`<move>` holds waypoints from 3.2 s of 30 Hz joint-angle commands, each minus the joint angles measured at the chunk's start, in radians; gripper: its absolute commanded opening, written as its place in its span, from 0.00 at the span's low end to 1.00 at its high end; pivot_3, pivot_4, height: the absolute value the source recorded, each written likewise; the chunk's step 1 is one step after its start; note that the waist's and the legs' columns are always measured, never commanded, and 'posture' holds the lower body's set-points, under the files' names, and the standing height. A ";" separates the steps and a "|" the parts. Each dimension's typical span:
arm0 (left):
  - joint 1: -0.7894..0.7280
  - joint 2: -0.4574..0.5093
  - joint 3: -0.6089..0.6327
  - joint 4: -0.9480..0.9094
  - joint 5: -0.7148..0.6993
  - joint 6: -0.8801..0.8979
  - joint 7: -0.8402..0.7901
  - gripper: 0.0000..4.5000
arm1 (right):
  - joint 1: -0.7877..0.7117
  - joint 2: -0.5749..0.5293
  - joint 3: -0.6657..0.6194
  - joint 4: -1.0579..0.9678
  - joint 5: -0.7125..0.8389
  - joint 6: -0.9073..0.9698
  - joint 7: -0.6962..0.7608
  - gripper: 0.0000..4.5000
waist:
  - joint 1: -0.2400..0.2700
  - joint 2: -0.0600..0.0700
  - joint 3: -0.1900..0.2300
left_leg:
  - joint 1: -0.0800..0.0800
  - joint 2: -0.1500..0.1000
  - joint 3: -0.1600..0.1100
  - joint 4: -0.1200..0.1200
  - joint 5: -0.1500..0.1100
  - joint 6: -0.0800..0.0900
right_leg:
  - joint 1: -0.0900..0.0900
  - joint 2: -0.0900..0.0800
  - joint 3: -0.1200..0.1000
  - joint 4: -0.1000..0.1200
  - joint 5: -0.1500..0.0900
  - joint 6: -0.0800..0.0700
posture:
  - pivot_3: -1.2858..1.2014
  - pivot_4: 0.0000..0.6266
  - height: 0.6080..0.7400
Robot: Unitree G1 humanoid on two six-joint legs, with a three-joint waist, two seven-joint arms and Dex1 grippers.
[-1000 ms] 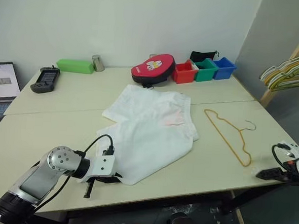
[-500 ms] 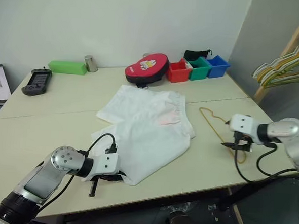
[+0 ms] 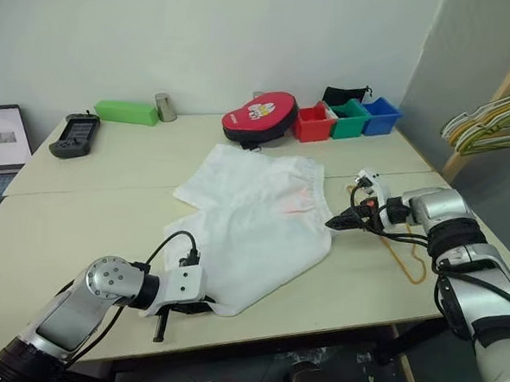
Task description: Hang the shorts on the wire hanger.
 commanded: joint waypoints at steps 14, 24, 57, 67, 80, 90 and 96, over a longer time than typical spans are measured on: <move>0.009 0.014 -0.001 -0.037 0.024 0.010 0.012 0.00 | -0.039 0.067 -0.084 0.104 -0.007 -0.025 -0.017 0.69 | 0.006 0.001 0.000 | 0.000 0.000 0.000 0.000 0.000 0.000 | 0.000 0.001 0.000 0.001 0.000 0.000 | 0.49 0.05 1.00; 0.026 0.014 0.004 -0.011 0.039 -0.035 0.023 0.00 | -0.001 0.073 -0.084 0.055 -0.011 0.002 -0.010 0.20 | 0.006 0.001 -0.001 | 0.000 0.000 0.000 0.000 0.000 0.000 | 0.000 0.001 0.000 0.001 0.000 0.000 | 0.49 0.03 1.00; 0.246 0.291 0.123 0.159 -0.004 -0.300 -0.155 0.00 | 0.610 -0.041 -0.236 -1.242 0.350 0.892 -0.299 0.01 | 0.002 0.003 -0.003 | 0.001 0.007 0.002 -0.002 -0.001 -0.001 | -0.002 0.004 0.000 0.000 -0.004 -0.007 | 0.46 0.08 1.00; 0.246 0.278 0.129 0.157 0.020 -0.291 -0.117 0.00 | 0.581 -0.028 -0.217 -1.205 0.410 0.853 -0.376 0.01 | 0.000 0.005 -0.002 | 0.002 0.007 0.002 -0.002 -0.001 -0.001 | -0.002 0.004 0.000 0.000 -0.004 -0.008 | 0.47 0.09 1.00; 0.198 0.239 0.127 0.158 -0.010 -0.277 -0.106 0.48 | 0.610 -0.131 -0.224 -1.261 0.524 0.871 -0.366 0.37 | 0.008 0.008 0.003 | 0.002 0.006 0.002 -0.002 -0.001 -0.001 | -0.002 0.003 0.000 -0.001 -0.004 -0.008 | 0.47 0.11 1.00; 0.096 0.272 0.188 0.009 -0.265 -0.005 -0.255 0.97 | 0.607 -0.241 -0.303 -1.338 0.656 0.904 -0.363 0.92 | 0.007 0.000 0.010 | 0.000 0.006 0.003 -0.010 -0.001 -0.001 | -0.004 0.003 -0.001 -0.006 -0.005 -0.009 | 0.45 0.10 1.00; -0.149 0.180 0.195 -0.042 -0.510 0.328 -0.199 1.00 | 0.563 -0.286 -0.366 -1.282 0.639 0.893 -0.415 0.99 | 0.007 -0.003 0.011 | -0.003 0.006 0.003 -0.012 -0.001 -0.001 | -0.008 0.003 -0.001 -0.007 -0.003 -0.004 | 0.45 0.09 1.00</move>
